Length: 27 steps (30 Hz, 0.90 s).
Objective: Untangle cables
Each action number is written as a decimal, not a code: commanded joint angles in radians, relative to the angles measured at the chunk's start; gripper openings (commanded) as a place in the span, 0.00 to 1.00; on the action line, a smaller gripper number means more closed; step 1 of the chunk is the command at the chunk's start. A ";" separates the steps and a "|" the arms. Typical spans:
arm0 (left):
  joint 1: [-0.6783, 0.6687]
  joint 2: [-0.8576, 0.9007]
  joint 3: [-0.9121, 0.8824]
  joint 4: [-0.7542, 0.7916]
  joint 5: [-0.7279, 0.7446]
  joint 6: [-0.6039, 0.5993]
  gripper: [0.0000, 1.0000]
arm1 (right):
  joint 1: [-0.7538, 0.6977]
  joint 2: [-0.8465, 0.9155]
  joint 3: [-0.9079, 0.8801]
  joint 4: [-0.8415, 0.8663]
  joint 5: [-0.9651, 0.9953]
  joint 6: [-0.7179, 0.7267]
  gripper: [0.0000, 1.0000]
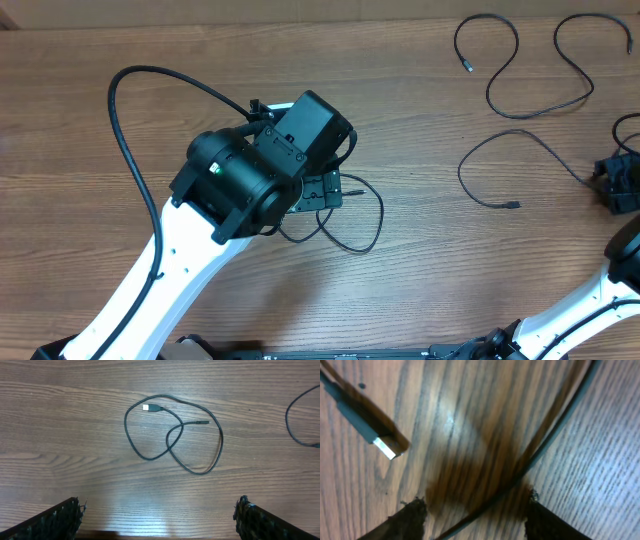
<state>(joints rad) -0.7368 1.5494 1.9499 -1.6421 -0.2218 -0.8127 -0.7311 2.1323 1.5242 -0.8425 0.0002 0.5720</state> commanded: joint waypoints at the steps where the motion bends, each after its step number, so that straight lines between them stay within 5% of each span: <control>1: 0.004 0.032 -0.001 0.000 -0.021 0.005 1.00 | 0.003 0.051 -0.014 0.005 0.003 0.004 0.56; 4: 0.004 0.050 -0.001 0.000 -0.021 0.005 1.00 | 0.003 0.053 -0.014 0.009 0.002 0.005 0.48; 9: 0.004 0.067 -0.001 0.001 -0.021 0.005 1.00 | 0.006 0.053 -0.014 0.012 -0.002 0.004 0.14; 12: 0.004 0.067 -0.001 0.000 -0.021 0.005 1.00 | 0.016 0.053 -0.014 0.016 -0.002 0.004 0.04; 27: 0.004 0.067 -0.001 -0.008 -0.021 0.005 1.00 | 0.119 0.052 0.020 0.082 -0.271 -0.049 0.04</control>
<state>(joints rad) -0.7368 1.6154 1.9499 -1.6463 -0.2218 -0.8127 -0.6239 2.1578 1.5242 -0.7593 -0.2111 0.5396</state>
